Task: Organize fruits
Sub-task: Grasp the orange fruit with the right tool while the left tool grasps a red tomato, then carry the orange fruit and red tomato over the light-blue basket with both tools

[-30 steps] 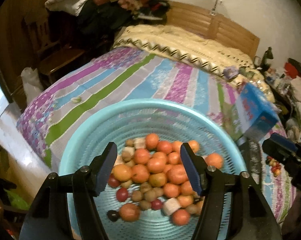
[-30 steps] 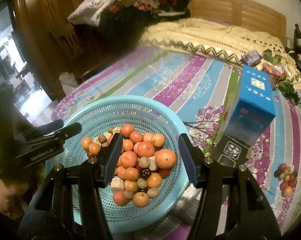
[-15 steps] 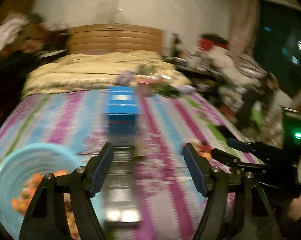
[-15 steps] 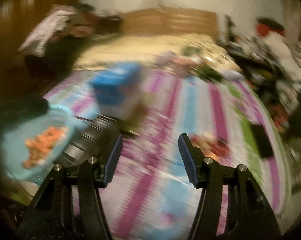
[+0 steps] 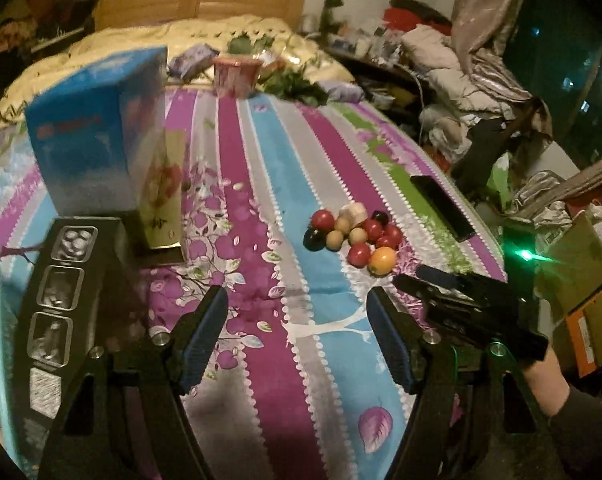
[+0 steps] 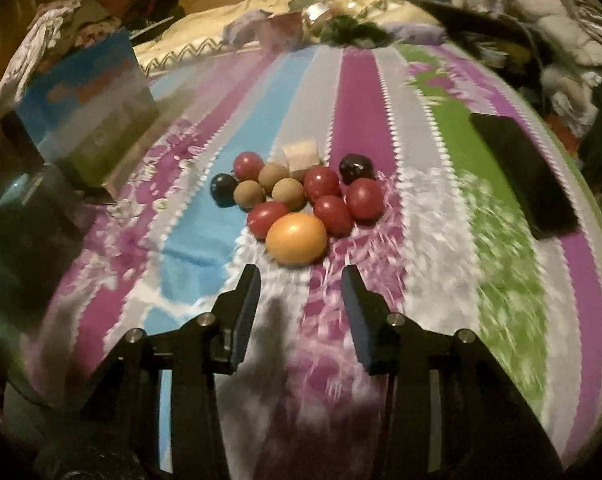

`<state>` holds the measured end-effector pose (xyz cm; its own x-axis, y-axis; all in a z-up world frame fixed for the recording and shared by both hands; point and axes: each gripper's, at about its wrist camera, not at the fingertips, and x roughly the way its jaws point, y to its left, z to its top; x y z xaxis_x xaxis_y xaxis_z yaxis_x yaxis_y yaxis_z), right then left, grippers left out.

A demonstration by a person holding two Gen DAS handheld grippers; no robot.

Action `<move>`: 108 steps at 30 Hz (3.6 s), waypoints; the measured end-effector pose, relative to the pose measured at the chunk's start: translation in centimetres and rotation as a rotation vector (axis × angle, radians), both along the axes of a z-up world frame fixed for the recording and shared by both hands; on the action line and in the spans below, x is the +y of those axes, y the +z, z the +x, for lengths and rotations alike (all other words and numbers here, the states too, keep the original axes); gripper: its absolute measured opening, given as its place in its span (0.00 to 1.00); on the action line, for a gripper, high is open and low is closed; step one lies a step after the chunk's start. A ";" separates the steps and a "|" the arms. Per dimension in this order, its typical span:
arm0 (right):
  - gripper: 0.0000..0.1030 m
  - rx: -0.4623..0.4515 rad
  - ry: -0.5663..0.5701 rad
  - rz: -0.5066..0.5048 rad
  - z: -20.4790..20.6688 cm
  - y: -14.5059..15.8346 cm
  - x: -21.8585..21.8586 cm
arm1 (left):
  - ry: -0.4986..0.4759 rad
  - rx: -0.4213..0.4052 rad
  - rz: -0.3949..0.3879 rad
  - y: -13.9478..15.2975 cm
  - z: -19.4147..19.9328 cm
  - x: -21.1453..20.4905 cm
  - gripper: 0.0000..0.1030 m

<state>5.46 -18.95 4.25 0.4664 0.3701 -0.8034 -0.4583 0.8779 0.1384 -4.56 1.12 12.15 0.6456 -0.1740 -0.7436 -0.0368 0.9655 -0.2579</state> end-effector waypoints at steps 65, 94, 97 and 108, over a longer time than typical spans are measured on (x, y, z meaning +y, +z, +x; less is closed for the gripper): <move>0.38 -0.226 -0.084 0.047 -3.9 14.4 2.4 | 0.188 -0.148 0.113 9.9 -1.2 4.1 0.26; 0.38 -0.189 0.318 0.134 -12.0 18.3 23.5 | 0.630 -0.153 0.111 11.1 -18.7 24.5 0.26; 0.38 -0.162 0.364 0.133 -12.8 17.9 26.0 | 0.666 -0.144 0.107 10.8 -20.4 26.5 0.26; 0.38 -0.086 0.439 0.097 -15.0 16.0 31.9 | 0.777 -0.100 0.088 8.8 -25.0 32.7 0.26</move>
<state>-9.57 12.95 20.24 0.3115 0.6193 -0.7208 -0.7978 0.5825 0.1557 -29.55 33.86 20.98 0.6224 0.4113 -0.6660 -0.6900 0.6899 -0.2188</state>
